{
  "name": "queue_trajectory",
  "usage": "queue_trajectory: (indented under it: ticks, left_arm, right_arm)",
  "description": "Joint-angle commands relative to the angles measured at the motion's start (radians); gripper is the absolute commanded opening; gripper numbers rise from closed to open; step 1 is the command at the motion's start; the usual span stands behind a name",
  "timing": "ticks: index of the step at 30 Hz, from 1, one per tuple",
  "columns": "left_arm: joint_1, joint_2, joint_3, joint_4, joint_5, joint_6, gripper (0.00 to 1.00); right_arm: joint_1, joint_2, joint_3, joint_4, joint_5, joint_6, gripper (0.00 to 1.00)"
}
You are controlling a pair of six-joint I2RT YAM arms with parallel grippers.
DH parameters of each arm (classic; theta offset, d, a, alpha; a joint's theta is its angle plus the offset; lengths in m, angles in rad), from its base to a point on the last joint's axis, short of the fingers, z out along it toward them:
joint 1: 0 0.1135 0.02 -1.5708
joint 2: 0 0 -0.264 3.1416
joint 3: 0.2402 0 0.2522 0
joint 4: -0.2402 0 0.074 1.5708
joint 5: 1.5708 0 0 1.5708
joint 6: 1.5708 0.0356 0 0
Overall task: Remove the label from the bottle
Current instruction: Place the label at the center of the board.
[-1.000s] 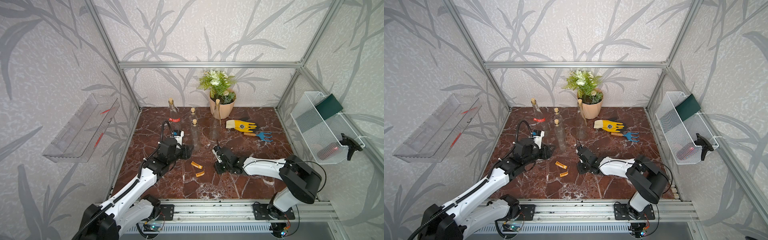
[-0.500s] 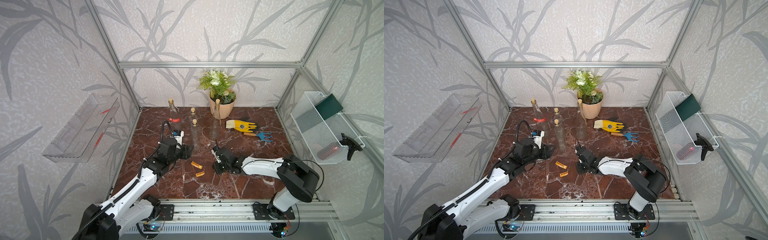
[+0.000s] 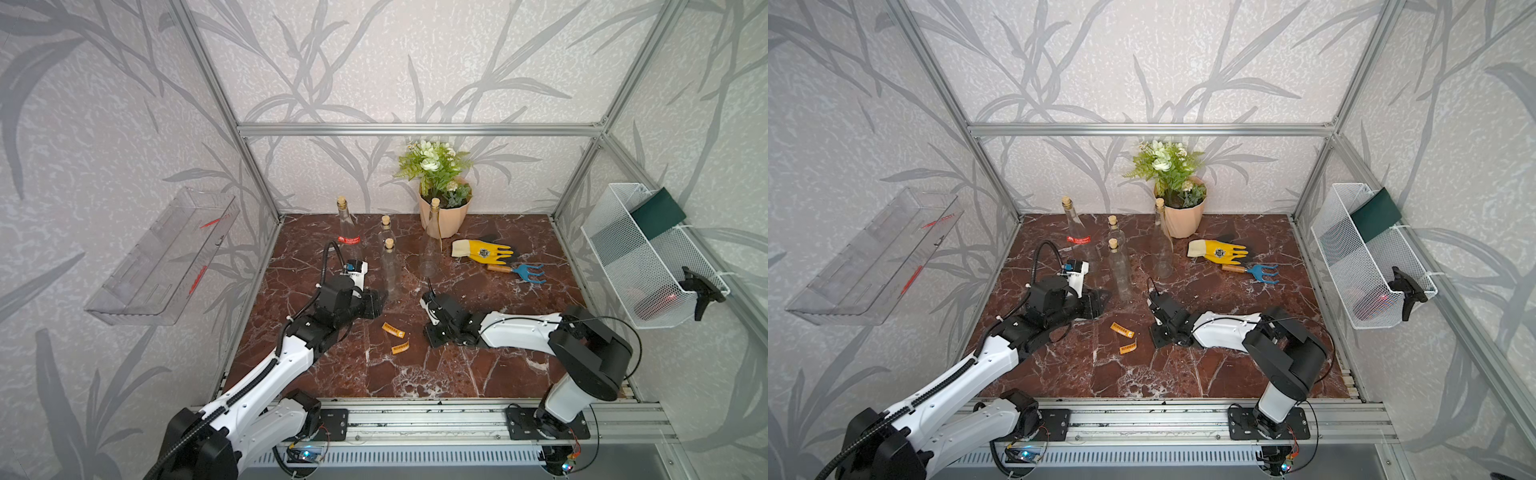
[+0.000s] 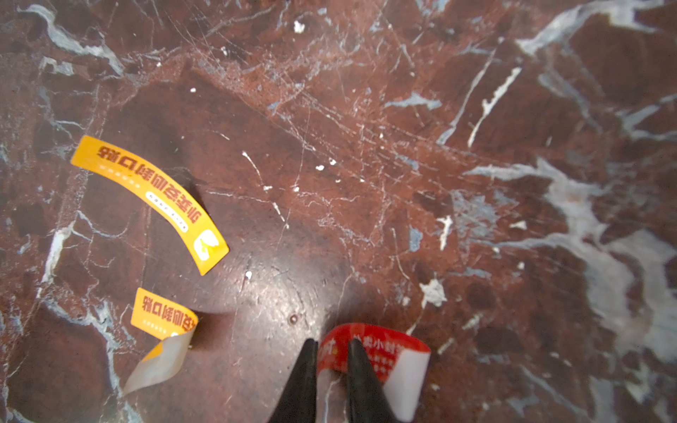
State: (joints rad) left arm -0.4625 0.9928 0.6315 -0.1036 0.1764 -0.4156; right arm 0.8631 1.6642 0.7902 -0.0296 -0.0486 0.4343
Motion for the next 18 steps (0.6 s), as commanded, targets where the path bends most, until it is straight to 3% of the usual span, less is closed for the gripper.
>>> queue_trajectory:
  ticks: [1, 18]
  left_arm:
    - [-0.002, -0.016, -0.013, 0.002, -0.009, -0.010, 0.59]
    - [-0.002, -0.020, -0.015, 0.001, -0.014, -0.009, 0.60]
  right_arm:
    - [0.006, 0.021, 0.020, -0.016, -0.003, -0.005, 0.19]
    - [0.006, 0.008, 0.023, -0.026, -0.007, 0.012, 0.32]
